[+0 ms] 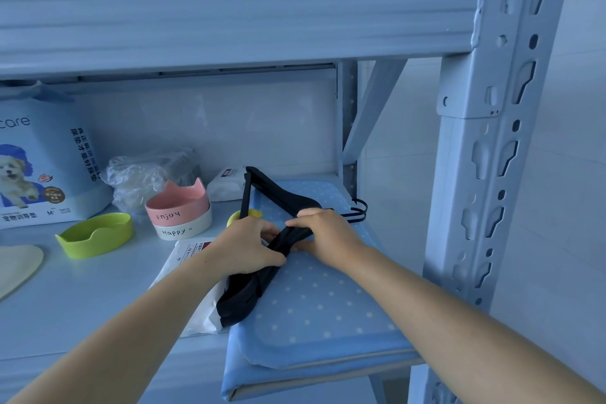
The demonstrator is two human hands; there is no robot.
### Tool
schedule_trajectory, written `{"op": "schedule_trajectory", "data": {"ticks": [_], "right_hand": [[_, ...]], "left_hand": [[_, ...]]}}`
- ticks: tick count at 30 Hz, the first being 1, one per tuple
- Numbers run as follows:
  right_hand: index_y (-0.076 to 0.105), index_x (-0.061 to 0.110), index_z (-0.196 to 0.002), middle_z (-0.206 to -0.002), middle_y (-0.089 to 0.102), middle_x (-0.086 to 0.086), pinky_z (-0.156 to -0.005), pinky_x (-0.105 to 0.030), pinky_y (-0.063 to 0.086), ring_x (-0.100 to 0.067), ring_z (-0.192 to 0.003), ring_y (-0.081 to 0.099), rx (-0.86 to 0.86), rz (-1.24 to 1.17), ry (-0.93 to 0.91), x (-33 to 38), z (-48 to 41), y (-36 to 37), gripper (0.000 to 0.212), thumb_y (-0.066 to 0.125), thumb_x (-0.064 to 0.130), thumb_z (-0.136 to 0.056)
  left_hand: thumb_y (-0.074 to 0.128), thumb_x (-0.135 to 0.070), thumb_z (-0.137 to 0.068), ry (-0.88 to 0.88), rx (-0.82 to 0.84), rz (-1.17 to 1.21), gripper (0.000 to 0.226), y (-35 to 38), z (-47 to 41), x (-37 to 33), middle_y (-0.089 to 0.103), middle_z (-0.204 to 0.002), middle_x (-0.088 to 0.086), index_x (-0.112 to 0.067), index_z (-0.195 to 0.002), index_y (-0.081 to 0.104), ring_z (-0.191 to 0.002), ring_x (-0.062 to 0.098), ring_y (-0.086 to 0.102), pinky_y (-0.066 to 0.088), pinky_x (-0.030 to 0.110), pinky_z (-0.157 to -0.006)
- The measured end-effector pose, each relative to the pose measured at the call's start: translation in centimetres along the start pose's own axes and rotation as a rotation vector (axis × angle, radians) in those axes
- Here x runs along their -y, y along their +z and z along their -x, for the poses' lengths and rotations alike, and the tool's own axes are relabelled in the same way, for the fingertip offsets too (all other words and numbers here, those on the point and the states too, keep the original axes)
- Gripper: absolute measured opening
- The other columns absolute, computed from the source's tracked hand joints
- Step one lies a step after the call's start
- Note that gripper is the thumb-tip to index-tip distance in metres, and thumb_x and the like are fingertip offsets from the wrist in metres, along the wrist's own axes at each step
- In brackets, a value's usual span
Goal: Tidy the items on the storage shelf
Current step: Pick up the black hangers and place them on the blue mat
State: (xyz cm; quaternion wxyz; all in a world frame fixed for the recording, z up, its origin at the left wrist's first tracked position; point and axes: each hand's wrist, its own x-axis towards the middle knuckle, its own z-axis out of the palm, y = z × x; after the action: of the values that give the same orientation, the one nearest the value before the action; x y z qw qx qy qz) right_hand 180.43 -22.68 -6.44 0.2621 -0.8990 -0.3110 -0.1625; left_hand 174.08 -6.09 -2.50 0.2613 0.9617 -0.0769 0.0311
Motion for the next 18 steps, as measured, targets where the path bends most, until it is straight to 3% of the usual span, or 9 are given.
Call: {"op": "schedule_trajectory", "data": {"ticks": [7,10,15,18], "right_hand": [[0.065,0.023,-0.118,-0.096,0.060,0.000,-0.073,-0.032,0.047,-0.019,-0.090,0.057,-0.029,-0.011,0.017,0.4,0.2,-0.2,0.038,0.071,0.030,-0.081],[0.063,0.023,-0.120,-0.098,0.060,0.000,-0.076,-0.035,0.049,-0.018,-0.092,0.056,-0.026,-0.016,0.011,0.4,0.4,-0.3,0.041,0.071,0.030,-0.081],[0.056,0.020,-0.128,-0.110,0.061,0.000,-0.084,-0.036,0.047,-0.018,-0.103,0.055,-0.018,-0.001,-0.003,-0.1,0.8,-0.6,0.052,0.073,0.029,-0.079],[0.055,0.019,-0.129,-0.121,0.059,0.000,-0.092,-0.029,0.042,-0.017,-0.113,0.052,0.005,-0.002,0.004,-0.6,1.1,-0.8,0.053,0.073,0.027,-0.079]], "left_hand": [[0.071,-0.029,-0.074,0.024,-0.013,0.032,0.017,0.2,0.4,0.2,0.064,-0.070,-0.021,-0.031,-0.090,0.070,-0.069,-0.010,0.058,0.037,-0.002,-0.052],[0.069,-0.032,-0.076,0.039,-0.027,0.018,0.021,0.2,0.4,0.3,0.065,-0.086,-0.021,-0.033,-0.098,0.069,-0.086,-0.003,0.060,0.037,0.002,-0.063],[0.064,-0.042,-0.082,0.082,-0.187,-0.038,0.035,0.0,0.4,1.2,0.050,-0.123,-0.016,-0.032,-0.115,0.062,-0.119,0.004,0.046,0.029,0.016,-0.091],[0.059,-0.037,-0.088,0.106,-0.237,-0.080,0.030,-0.3,0.2,2.2,0.050,-0.134,-0.012,-0.029,-0.116,0.062,-0.122,0.004,0.045,0.030,0.017,-0.096]]}}
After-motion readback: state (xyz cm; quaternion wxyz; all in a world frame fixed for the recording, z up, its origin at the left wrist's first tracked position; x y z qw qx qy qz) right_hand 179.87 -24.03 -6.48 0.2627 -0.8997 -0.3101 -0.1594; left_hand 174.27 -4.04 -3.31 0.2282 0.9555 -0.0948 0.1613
